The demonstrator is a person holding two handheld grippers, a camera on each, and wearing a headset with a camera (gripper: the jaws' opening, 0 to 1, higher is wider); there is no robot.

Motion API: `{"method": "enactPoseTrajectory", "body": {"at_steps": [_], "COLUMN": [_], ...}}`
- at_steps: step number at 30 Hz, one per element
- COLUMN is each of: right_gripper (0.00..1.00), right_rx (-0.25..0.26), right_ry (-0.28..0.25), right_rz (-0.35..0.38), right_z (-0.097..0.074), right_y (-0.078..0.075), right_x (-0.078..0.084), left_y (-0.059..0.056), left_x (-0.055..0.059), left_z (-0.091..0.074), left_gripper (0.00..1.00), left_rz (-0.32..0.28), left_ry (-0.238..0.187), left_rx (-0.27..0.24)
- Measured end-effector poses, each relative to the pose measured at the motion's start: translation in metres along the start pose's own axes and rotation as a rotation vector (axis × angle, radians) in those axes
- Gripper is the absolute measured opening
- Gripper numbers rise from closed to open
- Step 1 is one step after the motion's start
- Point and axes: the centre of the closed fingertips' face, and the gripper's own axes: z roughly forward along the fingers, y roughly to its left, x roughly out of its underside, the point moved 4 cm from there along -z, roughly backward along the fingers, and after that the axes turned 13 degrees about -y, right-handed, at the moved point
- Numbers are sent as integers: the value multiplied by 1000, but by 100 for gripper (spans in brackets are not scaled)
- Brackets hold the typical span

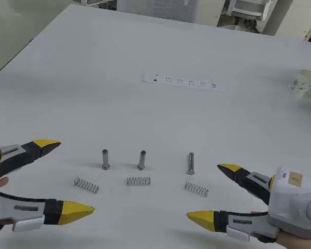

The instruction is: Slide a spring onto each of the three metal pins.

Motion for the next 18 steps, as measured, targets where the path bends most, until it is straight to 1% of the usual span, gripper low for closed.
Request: {"method": "enactPoseTrajectory", "body": {"at_steps": [9, 18], "right_gripper": [81, 80], "right_rx": [-1, -2], "right_ry": [2, 3], "right_rz": [-2, -3], "right_z": [0, -1], "right_y": [0, -1], "right_x": [1, 1], "left_y": [0, -2], "left_x": [-2, 0], "left_z": [1, 0], "left_gripper": [91, 91], "left_rz": [0, -2], "left_ry": [-5, 5], "left_rx": [-2, -1]}}
